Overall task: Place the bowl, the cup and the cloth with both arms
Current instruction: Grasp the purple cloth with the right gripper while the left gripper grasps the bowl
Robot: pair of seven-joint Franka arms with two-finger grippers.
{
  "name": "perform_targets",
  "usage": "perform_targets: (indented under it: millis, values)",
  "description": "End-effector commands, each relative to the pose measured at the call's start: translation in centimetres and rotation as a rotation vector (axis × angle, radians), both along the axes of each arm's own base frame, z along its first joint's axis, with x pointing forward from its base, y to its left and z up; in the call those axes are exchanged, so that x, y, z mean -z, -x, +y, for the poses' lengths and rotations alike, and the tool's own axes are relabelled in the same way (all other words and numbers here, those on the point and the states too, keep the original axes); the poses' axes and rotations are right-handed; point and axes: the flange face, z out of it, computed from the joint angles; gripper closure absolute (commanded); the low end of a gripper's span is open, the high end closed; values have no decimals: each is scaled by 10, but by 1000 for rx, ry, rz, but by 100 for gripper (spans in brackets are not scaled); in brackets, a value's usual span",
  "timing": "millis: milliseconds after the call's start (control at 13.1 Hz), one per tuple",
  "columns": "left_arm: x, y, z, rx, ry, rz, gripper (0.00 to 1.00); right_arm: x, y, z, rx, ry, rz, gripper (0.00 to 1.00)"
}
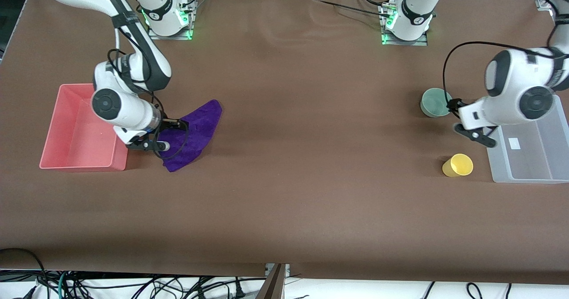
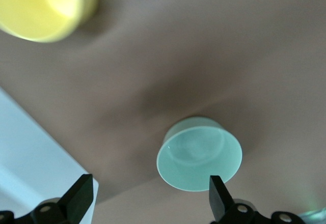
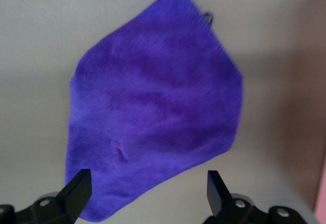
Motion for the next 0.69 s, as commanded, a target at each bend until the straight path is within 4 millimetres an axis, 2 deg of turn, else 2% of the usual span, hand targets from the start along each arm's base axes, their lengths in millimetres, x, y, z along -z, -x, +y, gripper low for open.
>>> perform_targets:
  millis: [0,76,229,382,458,535,611]
  values:
    - [26,27,20,140,46,-12,0,20,6,17,30,1,-9,0]
    - [42,36,21,179,66,-39,0,27,5,21,29,-7,-20,0]
    - [63,58,20,202,87,-78,0,39,3,21,13,-7,-46,0]
    - [78,70,18,236,104,-115,0,46,1,21,9,-10,-57,0]
    - [84,73,16,248,111,-121,7,53,1,21,10,-15,-56,0]
    - [90,75,16,262,119,-112,32,58,1,22,12,-22,-64,0]
    - [93,76,16,263,122,-104,72,62,0,23,12,-27,-70,0]
